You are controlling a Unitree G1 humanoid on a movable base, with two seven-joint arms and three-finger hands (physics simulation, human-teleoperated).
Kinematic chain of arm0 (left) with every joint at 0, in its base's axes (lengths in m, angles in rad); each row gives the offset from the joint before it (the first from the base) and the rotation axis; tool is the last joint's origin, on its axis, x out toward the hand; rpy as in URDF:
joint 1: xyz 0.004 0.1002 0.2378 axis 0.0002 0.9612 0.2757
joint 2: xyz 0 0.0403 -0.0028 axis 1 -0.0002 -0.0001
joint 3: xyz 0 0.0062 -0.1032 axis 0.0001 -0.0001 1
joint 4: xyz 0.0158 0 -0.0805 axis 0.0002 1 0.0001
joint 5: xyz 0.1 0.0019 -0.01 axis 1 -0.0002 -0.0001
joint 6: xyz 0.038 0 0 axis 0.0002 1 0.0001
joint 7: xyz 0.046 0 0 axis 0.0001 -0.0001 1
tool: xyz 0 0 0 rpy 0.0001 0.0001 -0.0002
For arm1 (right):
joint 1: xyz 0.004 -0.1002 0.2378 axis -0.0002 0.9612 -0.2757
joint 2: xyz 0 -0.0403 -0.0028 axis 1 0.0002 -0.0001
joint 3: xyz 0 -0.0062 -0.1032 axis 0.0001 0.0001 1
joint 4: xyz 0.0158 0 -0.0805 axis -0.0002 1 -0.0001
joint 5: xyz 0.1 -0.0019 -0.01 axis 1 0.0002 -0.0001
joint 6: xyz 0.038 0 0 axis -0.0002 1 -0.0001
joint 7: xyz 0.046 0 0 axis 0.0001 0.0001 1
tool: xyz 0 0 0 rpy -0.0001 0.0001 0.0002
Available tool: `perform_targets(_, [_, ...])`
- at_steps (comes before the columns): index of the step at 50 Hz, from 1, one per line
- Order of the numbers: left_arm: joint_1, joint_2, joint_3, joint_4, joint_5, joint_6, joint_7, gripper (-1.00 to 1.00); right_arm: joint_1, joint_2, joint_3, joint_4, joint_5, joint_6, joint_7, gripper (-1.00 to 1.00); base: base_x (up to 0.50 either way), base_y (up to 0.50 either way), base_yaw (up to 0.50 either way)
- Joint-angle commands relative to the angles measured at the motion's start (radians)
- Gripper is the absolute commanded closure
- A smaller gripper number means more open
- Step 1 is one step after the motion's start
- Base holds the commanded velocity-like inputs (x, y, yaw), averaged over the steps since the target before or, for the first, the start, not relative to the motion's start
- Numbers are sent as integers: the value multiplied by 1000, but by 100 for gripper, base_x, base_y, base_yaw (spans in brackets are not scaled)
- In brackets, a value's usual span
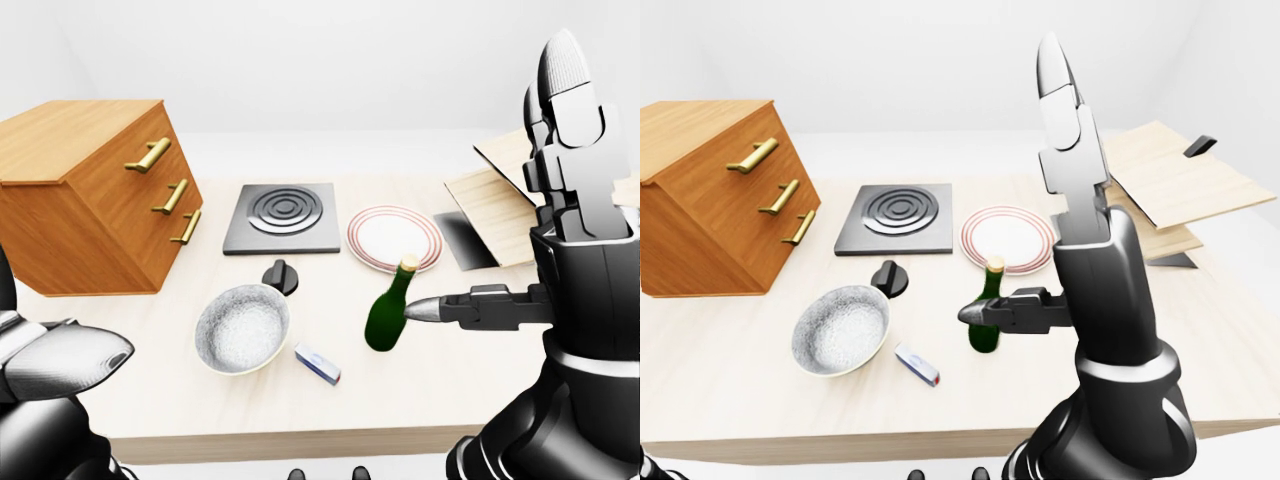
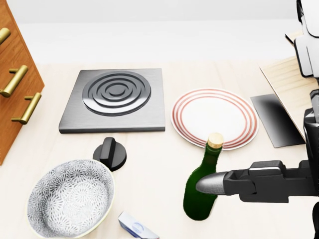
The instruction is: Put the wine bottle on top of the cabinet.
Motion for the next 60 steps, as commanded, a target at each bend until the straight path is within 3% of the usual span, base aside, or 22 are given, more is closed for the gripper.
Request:
perform_targets(1, [-3,5,16,-11,-15,0,3,-100,-24,68,-23,-12,-80,0,15,-100,50,0,0])
perform_targets(19, [-5,10,9,-17,-27,0,17,-100,-4,25,-33,-12,-22,0,15,-100,50,0,0])
perform_targets(21, [1,32,22,-22,-80,0,51,-100,51,26,-64,-12,-8,0,15,-100,0,50,0])
perform_targets(39, [16,41,35,-23,-96,0,55,-100,66,30,-80,-12,39,0,15,-100,0,43,0])
perform_targets(54, [33,22,13,-23,-57,0,28,-100,-1,60,-221,-12,6,0,15,-100,0,0,0])
perform_targets(60, [35,7,-3,-23,-25,0,12,-100,-48,64,-334,-12,2,0,15,-100,0,0,0])
